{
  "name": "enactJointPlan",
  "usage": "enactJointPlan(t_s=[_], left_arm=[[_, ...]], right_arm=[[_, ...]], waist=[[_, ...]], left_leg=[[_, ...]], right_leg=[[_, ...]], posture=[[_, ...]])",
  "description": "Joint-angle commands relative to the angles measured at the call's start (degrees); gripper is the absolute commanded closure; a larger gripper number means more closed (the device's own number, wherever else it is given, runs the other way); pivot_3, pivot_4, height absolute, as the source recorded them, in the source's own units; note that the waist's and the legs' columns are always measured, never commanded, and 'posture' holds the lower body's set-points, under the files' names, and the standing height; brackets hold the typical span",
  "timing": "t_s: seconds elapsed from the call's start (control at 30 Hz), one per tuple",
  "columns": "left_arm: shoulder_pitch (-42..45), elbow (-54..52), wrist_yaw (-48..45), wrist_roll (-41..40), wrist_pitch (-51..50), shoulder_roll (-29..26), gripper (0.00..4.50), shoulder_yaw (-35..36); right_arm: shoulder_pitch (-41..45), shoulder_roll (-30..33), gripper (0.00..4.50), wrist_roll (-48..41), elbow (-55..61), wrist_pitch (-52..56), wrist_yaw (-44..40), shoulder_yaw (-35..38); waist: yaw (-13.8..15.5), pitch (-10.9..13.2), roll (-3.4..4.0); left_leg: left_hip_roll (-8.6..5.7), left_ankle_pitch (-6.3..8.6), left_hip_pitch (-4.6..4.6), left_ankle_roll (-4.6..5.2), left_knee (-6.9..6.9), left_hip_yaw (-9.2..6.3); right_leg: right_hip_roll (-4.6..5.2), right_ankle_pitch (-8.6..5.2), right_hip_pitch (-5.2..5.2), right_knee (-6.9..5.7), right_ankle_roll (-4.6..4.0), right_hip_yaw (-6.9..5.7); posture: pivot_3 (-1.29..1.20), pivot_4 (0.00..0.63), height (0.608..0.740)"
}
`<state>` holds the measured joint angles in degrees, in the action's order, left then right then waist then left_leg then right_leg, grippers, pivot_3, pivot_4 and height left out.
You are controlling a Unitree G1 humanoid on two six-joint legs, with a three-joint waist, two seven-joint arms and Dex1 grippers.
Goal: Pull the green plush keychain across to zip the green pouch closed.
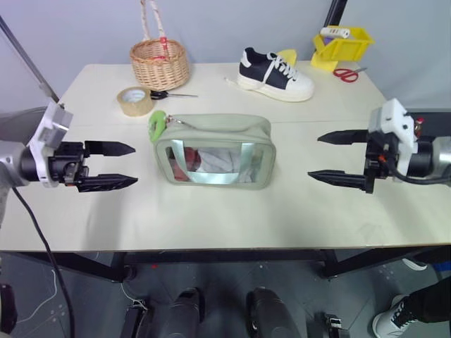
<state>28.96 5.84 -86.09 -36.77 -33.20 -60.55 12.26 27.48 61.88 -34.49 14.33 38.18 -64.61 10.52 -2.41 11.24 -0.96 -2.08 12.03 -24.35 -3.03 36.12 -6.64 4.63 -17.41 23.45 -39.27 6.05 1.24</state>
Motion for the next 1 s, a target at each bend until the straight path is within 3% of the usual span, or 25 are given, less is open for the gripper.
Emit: enactJointPlan(t_s=[0.03, 0.43, 0.63, 0.8, 1.0], left_arm=[[0.49, -1.49, 0.50, -0.62, 0.23, -0.82, 0.03, 1.74], [0.66, -3.65, 3.23, -1.54, -1.74, -0.39, 0.03, 2.01], [-0.33, -4.94, 4.01, -3.44, -2.62, -0.07, 0.03, 3.51], [2.73, -3.63, 4.21, -6.59, -4.51, 0.63, 0.03, 4.65], [7.52, -0.39, 4.70, -8.47, -5.34, 2.34, 0.03, 5.01]], right_arm=[[1.41, 0.01, 0.00, 0.00, 0.29, -1.39, -0.25, 0.88], [3.51, -0.66, 0.00, -0.68, 0.38, -1.03, 0.19, 0.03], [9.00, -1.77, 0.00, -0.34, 0.31, 0.56, 0.70, -3.07], [19.09, -6.04, 0.00, 0.02, -0.26, 4.52, 3.17, -8.36], [38.45, -17.79, 0.00, 10.07, -9.93, 10.59, 8.05, -23.78]], waist=[[0.00, 0.00, 0.00], [0.00, 0.00, 0.00], [-0.07, 0.01, 0.02], [-0.12, 0.02, 0.03], [-0.43, 0.02, 0.03]], left_leg=[[0.00, 0.00, 0.00, 0.00, 0.00, 0.00], [0.00, 0.00, 0.00, 0.00, 0.00, 0.00], [0.01, 0.00, 0.01, 0.00, 0.00, -0.01], [0.02, 0.00, -0.01, 0.00, -0.01, -0.01], [0.01, 0.00, 0.00, -0.01, -0.03, -0.01]], right_leg=[[0.00, 0.00, 0.00, 0.00, 0.00, 0.00], [0.00, 0.00, 0.00, 0.00, 0.00, 0.00], [0.00, 0.00, 0.00, 0.00, 0.00, 0.00], [-0.01, 0.00, 0.03, 0.00, -0.01, 0.00], [-0.04, 0.01, 0.07, -0.02, -0.01, 0.01]], posture=[[0.00, 0.150, 0.695], [0.00, 0.150, 0.695], [0.00, 0.150, 0.695], [0.00, 0.150, 0.695], [0.00, 0.150, 0.695]])
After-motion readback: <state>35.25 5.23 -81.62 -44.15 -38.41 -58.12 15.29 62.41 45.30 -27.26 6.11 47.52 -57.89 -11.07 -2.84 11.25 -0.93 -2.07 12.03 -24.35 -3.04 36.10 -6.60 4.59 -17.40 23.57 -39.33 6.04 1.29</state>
